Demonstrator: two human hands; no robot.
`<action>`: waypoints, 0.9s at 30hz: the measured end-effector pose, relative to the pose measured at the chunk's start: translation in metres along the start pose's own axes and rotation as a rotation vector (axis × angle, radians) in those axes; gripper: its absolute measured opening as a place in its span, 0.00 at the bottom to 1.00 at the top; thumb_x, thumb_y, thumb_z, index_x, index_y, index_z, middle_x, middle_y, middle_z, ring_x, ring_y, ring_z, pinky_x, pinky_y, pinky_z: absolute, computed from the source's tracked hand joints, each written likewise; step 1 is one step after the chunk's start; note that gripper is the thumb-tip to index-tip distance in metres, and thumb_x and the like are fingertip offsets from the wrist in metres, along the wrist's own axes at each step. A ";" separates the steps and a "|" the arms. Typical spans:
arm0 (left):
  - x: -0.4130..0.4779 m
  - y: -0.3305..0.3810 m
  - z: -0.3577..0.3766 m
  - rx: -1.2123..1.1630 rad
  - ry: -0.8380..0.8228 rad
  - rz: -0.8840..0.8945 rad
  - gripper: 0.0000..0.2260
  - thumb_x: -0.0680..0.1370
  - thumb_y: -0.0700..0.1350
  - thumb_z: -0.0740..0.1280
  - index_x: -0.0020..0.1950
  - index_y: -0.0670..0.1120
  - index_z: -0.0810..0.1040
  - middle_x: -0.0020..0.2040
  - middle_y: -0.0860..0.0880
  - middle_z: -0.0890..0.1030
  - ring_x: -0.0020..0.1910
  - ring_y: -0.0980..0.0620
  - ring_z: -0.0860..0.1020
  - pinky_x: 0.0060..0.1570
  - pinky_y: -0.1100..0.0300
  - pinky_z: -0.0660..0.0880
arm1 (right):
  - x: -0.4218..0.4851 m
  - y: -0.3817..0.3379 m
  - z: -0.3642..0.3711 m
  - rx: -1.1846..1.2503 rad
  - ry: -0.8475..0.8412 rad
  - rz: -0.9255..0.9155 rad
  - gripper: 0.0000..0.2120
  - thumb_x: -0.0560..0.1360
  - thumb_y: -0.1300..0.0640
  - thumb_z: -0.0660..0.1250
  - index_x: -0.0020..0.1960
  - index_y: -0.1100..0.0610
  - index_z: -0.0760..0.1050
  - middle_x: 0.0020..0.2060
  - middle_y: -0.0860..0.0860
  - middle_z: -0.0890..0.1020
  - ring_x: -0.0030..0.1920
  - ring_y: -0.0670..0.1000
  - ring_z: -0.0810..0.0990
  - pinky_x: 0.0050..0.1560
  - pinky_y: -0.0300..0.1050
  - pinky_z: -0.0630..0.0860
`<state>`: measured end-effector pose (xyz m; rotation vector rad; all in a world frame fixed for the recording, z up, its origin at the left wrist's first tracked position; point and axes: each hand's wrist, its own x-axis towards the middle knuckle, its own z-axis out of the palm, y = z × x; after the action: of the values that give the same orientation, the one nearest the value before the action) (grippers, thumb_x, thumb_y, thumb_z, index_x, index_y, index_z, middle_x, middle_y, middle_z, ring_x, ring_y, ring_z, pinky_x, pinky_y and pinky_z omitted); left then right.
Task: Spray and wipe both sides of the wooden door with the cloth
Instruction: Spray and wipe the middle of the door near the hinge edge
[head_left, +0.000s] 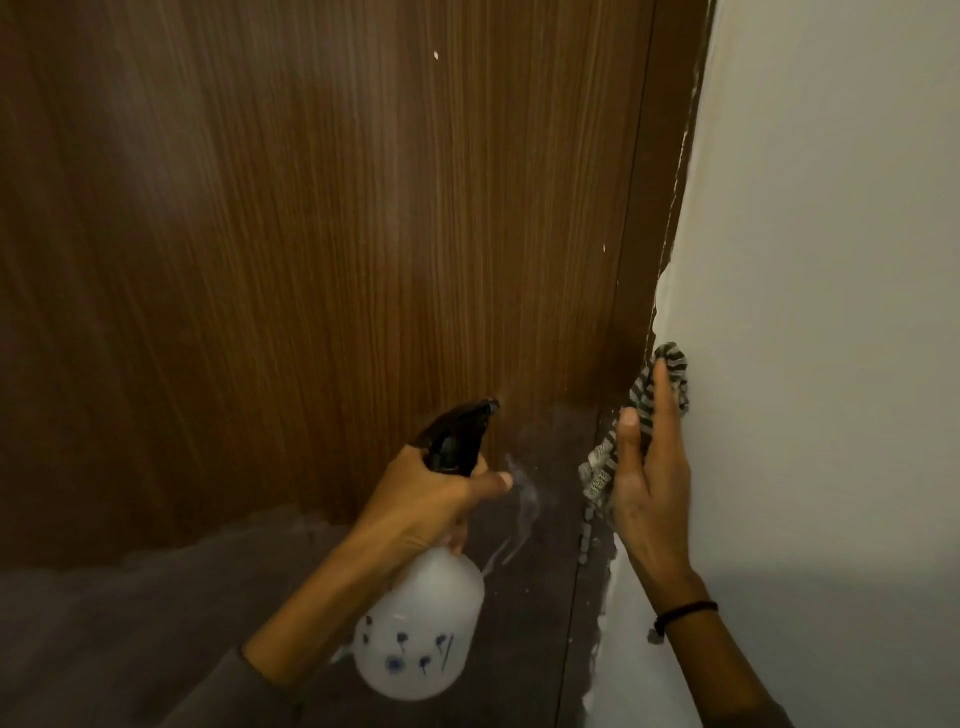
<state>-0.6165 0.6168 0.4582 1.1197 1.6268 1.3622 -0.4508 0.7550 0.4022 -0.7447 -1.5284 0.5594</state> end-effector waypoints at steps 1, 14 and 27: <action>0.001 -0.006 0.002 0.024 0.012 -0.015 0.12 0.75 0.39 0.75 0.37 0.44 0.73 0.26 0.50 0.71 0.20 0.53 0.68 0.25 0.59 0.69 | -0.001 0.001 0.000 -0.004 0.014 -0.016 0.27 0.85 0.48 0.52 0.82 0.45 0.50 0.79 0.38 0.56 0.79 0.38 0.54 0.75 0.31 0.53; 0.001 0.029 -0.030 0.059 0.114 0.127 0.06 0.74 0.41 0.75 0.44 0.43 0.79 0.24 0.51 0.76 0.20 0.55 0.69 0.21 0.61 0.69 | -0.019 -0.010 0.118 -0.438 -0.230 -0.590 0.28 0.84 0.43 0.51 0.81 0.44 0.49 0.82 0.49 0.43 0.82 0.59 0.43 0.78 0.65 0.39; 0.025 0.025 -0.051 0.117 0.113 0.193 0.06 0.77 0.43 0.73 0.48 0.42 0.80 0.39 0.43 0.84 0.20 0.55 0.68 0.23 0.60 0.69 | 0.050 0.067 0.059 -0.409 0.122 -0.246 0.26 0.86 0.44 0.45 0.82 0.51 0.51 0.81 0.58 0.52 0.82 0.55 0.46 0.78 0.60 0.46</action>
<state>-0.6686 0.6239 0.4922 1.3179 1.7351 1.4918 -0.5007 0.8416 0.3808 -0.8657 -1.6094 0.0135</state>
